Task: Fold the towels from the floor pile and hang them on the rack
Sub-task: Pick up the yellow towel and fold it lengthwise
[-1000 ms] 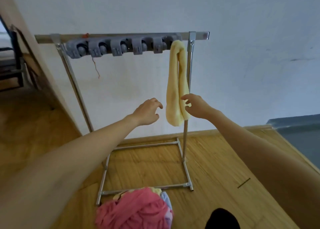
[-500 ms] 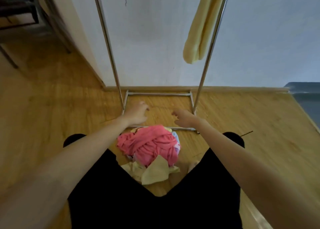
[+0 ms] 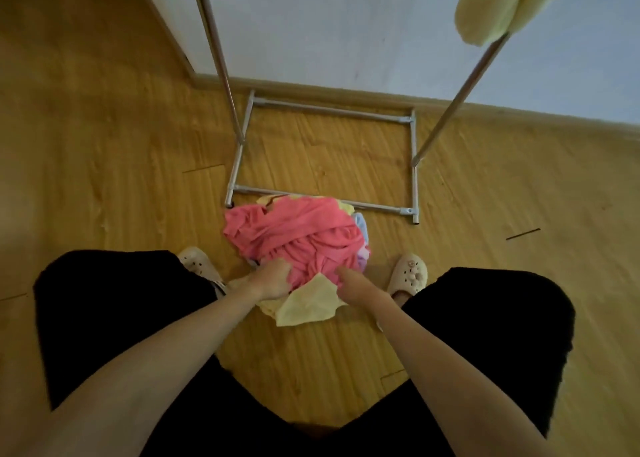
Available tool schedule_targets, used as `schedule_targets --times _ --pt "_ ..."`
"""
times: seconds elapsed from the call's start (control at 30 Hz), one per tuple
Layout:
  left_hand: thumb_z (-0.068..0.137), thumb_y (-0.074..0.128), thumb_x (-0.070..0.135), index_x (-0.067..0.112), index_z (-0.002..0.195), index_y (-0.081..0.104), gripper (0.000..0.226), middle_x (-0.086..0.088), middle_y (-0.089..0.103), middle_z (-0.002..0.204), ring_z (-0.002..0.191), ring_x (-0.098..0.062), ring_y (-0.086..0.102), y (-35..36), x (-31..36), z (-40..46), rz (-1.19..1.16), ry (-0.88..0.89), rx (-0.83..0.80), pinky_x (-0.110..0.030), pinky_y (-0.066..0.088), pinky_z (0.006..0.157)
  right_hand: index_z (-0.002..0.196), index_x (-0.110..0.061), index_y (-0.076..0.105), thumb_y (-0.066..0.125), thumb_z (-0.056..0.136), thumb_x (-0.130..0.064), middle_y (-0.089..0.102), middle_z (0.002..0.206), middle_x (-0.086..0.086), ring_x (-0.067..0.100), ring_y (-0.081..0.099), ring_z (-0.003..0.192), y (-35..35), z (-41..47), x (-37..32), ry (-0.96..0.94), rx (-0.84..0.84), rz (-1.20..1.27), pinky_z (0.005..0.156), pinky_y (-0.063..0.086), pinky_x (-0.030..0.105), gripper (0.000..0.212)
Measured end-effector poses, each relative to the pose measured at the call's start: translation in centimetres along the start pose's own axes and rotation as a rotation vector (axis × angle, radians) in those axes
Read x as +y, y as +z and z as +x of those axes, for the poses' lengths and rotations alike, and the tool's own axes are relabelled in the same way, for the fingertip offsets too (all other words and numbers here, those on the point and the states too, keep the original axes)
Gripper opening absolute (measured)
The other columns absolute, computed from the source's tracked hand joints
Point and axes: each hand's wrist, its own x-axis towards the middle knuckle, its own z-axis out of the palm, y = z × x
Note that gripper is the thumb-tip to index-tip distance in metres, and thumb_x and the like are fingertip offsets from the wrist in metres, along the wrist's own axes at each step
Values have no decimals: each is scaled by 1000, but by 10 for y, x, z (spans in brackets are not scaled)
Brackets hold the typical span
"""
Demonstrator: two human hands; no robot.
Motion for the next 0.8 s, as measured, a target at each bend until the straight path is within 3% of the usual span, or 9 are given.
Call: schedule_targets --times 0.1,0.2,0.33,0.53,0.67,0.8 --pt "81 53 6 21 60 31 34 4 34 65 76 -34 54 29 -15 26 11 -42 -74 -38 36 62 144 -6 33 48 91 -4 44 142 14 30 43 129 16 25 8 21 -44 13 102 36 32 55" --pt "83 51 5 15 70 44 18 -1 47 78 87 -30 57 47 -23 46 -24 -60 -94 -36 38 66 145 -4 28 46 96 -12 38 147 15 30 38 133 30 50 13 -1 -24 9 105 30 33 53" --pt "82 47 0 10 80 49 10 -6 52 87 87 -27 55 65 -33 69 -110 -90 -28 -37 40 69 132 -4 43 49 95 -16 51 131 16 32 53 114 52 76 19 19 103 78 92 44 39 39" --pt "85 48 2 8 81 54 9 -2 56 81 79 -21 55 87 -44 88 -213 -116 7 -38 44 68 119 -4 50 58 87 -8 57 114 13 29 58 100 77 98 22 56 179 179 80 49 42 33" --pt "87 53 7 10 102 61 18 -4 63 103 96 -22 59 93 -45 91 -237 -98 -3 -43 49 82 100 -1 57 57 86 -6 62 96 16 31 59 87 77 107 25 86 193 235 71 44 38 15" --pt "85 67 17 16 127 54 44 -3 55 124 112 -22 55 90 -41 88 -219 -68 -82 -39 48 91 82 -2 63 58 85 -10 61 76 7 21 55 73 59 97 22 20 158 248 64 41 32 9"
